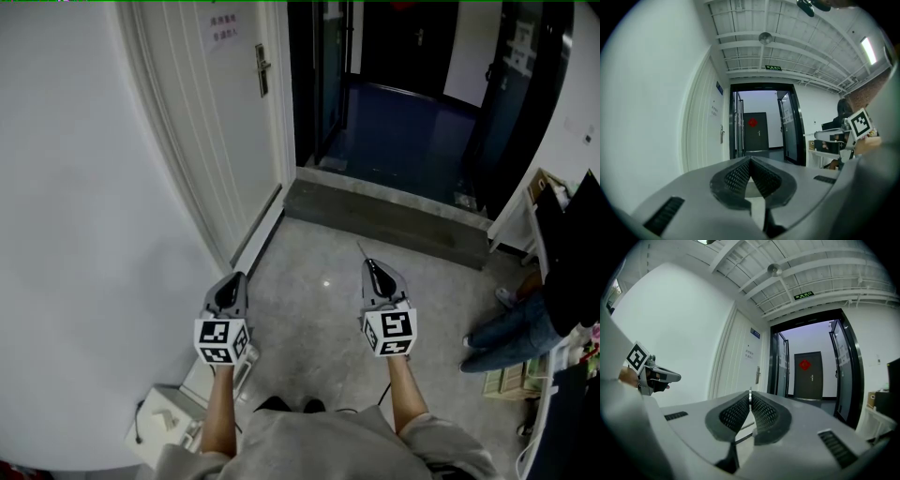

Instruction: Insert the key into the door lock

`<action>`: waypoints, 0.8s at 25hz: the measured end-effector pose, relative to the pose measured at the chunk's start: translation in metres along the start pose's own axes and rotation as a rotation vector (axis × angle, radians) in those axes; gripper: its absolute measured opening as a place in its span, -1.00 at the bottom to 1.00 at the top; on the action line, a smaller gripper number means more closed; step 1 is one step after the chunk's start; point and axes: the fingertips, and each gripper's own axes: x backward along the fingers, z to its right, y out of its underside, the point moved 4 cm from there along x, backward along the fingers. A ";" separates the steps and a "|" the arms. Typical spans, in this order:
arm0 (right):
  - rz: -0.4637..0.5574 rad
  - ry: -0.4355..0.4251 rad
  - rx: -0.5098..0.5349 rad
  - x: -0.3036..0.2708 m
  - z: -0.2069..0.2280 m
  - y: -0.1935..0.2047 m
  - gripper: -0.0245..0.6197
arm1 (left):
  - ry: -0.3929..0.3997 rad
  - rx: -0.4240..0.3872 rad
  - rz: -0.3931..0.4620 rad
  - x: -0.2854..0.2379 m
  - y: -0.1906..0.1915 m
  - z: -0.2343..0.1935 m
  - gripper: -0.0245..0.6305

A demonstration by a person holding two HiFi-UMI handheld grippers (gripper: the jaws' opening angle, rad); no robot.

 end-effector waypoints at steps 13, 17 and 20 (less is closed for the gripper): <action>-0.008 -0.027 -0.021 -0.065 0.033 0.020 -0.83 | -0.009 -0.009 -0.020 -0.073 0.007 -0.009 -0.87; -0.012 -0.013 -0.017 -0.103 0.045 0.028 -0.83 | 0.004 -0.005 -0.023 -0.116 0.012 -0.025 -0.87; -0.016 -0.006 -0.010 -0.142 0.055 0.031 -0.83 | 0.016 -0.003 -0.024 -0.158 0.013 -0.043 -0.87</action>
